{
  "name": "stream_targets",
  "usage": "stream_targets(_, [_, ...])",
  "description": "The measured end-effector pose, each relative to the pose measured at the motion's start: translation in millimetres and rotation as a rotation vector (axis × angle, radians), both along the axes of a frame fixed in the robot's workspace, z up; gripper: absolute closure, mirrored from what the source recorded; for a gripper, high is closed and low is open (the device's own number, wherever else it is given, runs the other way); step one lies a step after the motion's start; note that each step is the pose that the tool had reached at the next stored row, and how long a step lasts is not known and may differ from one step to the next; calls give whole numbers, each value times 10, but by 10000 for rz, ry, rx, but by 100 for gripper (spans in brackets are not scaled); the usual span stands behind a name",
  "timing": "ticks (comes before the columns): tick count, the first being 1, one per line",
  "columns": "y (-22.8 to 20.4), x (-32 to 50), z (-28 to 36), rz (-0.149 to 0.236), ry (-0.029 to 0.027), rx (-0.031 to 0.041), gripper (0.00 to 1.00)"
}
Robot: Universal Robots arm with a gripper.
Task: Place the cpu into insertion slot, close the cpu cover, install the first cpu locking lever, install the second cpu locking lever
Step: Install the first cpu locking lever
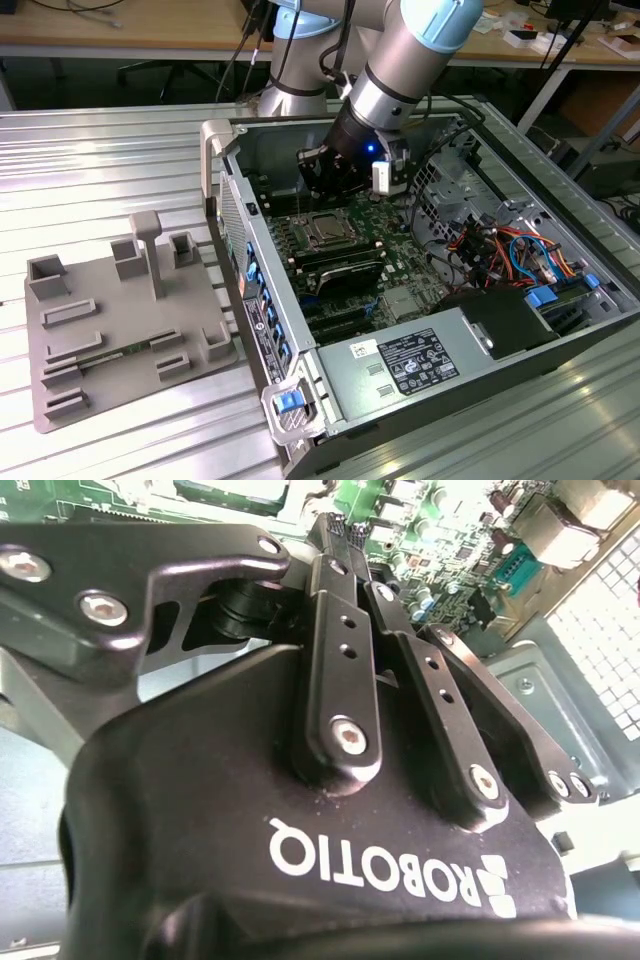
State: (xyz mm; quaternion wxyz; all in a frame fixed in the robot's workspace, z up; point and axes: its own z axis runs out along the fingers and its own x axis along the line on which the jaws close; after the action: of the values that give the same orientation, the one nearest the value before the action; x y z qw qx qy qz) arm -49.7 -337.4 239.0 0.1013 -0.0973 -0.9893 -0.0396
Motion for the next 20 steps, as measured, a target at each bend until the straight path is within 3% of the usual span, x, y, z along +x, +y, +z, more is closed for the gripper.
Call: stream_targets(20, [0,0,0,567,0,8,89])
